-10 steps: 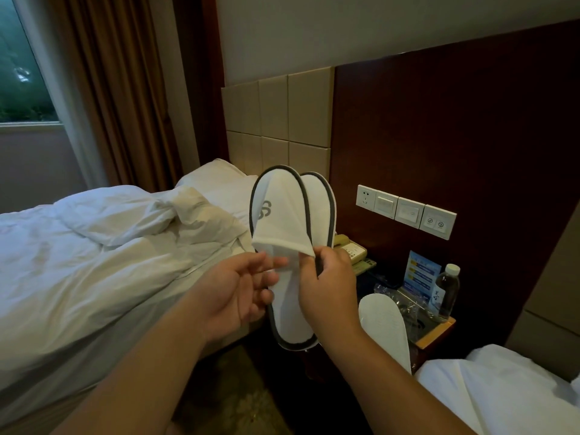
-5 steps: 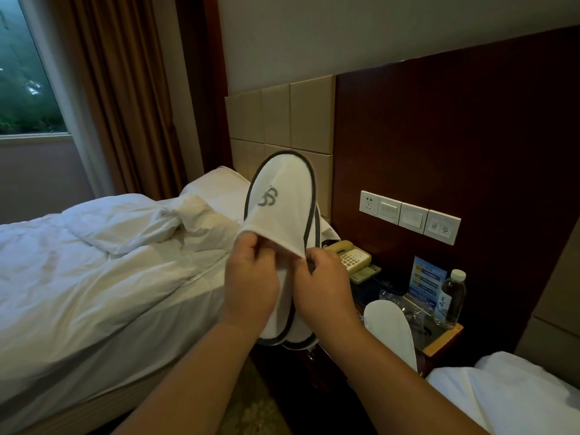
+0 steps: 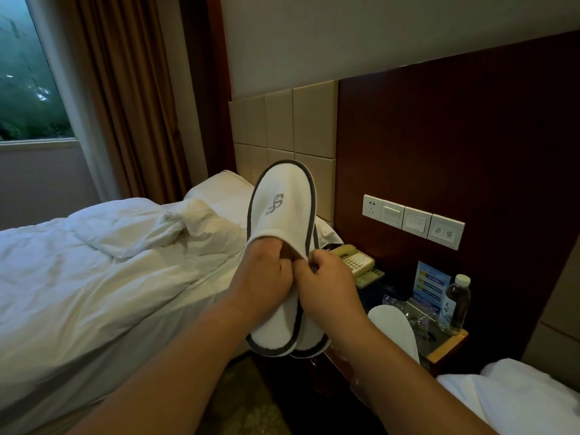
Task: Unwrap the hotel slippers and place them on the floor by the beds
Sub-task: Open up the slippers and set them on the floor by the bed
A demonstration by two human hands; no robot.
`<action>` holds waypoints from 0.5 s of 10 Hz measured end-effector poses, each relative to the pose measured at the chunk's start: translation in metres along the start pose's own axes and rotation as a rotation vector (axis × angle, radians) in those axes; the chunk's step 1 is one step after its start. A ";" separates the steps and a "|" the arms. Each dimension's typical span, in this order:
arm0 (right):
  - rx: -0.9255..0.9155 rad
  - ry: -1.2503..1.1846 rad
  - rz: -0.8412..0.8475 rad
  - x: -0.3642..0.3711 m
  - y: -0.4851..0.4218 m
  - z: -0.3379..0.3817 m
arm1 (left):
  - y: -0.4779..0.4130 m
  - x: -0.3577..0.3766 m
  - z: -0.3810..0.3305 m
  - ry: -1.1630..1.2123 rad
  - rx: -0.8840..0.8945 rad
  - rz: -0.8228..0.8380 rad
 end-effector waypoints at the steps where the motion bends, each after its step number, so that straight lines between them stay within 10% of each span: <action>1: 0.019 0.004 -0.016 -0.007 -0.007 0.001 | 0.003 0.003 -0.016 0.015 0.124 -0.008; 3: -0.008 -0.037 -0.007 -0.008 -0.006 0.004 | 0.008 0.001 -0.018 0.017 0.167 -0.037; 5: -0.138 0.065 -0.058 -0.010 -0.003 0.012 | -0.009 -0.002 0.003 -0.280 -0.249 0.083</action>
Point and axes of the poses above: each hand's wrist, its own y-axis away from the middle knuckle, its own x-axis out of the palm, z = x × y, the point moved 5 cm from there along -y, towards the middle knuckle, and after that the axes turned 1 degree about -x, right-handed, at the moved point
